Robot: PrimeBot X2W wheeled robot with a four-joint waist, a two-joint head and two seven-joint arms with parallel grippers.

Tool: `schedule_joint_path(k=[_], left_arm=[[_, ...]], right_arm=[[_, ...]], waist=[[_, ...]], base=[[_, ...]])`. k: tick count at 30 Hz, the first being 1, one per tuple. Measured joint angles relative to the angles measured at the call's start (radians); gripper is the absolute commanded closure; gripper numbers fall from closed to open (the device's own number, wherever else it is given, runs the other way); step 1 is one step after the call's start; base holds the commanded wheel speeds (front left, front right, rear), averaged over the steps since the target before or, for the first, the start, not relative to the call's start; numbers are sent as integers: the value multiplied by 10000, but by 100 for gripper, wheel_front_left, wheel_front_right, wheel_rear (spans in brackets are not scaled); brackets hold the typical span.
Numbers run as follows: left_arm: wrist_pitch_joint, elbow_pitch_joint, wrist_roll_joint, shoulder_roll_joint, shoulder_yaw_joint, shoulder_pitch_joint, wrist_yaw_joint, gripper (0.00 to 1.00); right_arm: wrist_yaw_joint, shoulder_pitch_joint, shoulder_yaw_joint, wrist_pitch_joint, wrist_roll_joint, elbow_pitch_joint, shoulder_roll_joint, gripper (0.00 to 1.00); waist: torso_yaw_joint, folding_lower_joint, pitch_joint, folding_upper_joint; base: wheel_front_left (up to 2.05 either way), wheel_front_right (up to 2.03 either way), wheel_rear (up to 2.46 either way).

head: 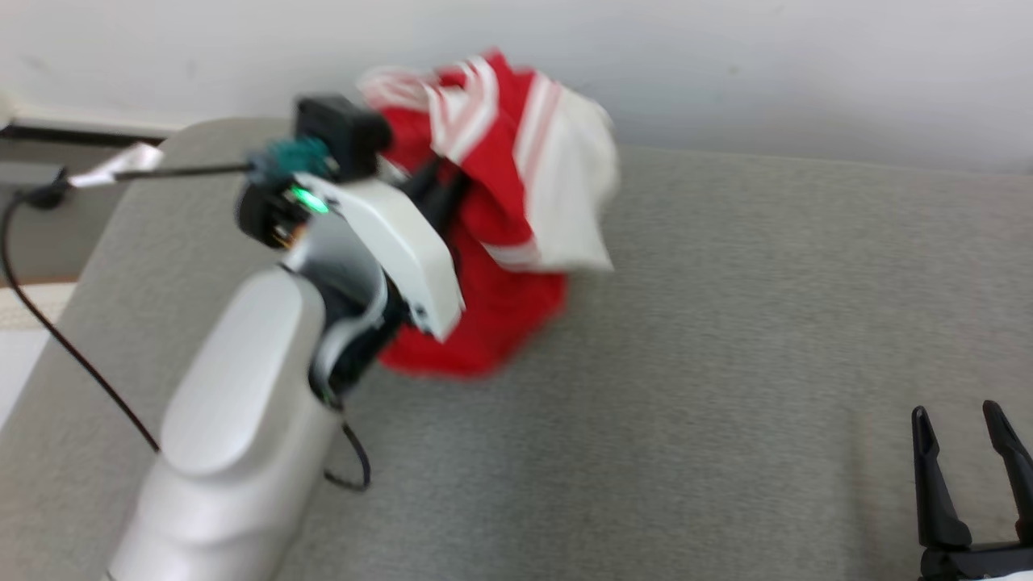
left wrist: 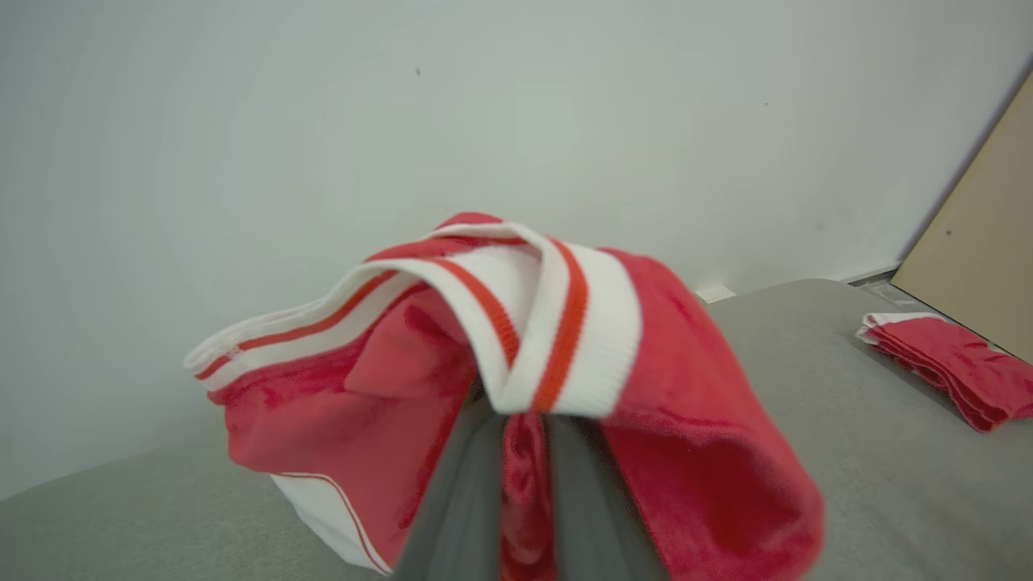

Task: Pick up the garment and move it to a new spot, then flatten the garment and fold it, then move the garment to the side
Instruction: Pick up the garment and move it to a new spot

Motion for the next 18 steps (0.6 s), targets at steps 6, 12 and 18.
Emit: schedule_joint_path(k=[6,12,18], left_arm=[[1446,-1952,-955,336,-1085,1890,-2,100],[907,-1164,-779,73,-1802,3526,276,100],[-1760,1310,744,-244,-2102,3795,1446,0]], right_arm=[[0,328,-136,-12,6,13,395,0],[0,397,-88,-12,13,182,700,0],[0,317,215,-12,-67,516,872,0]], waist=[[-891,-1,-259,0],[-1484,-1,-236,0],[-1798,0,-264,0]], base=[[0,0,0],[0,0,0],[0,0,0]])
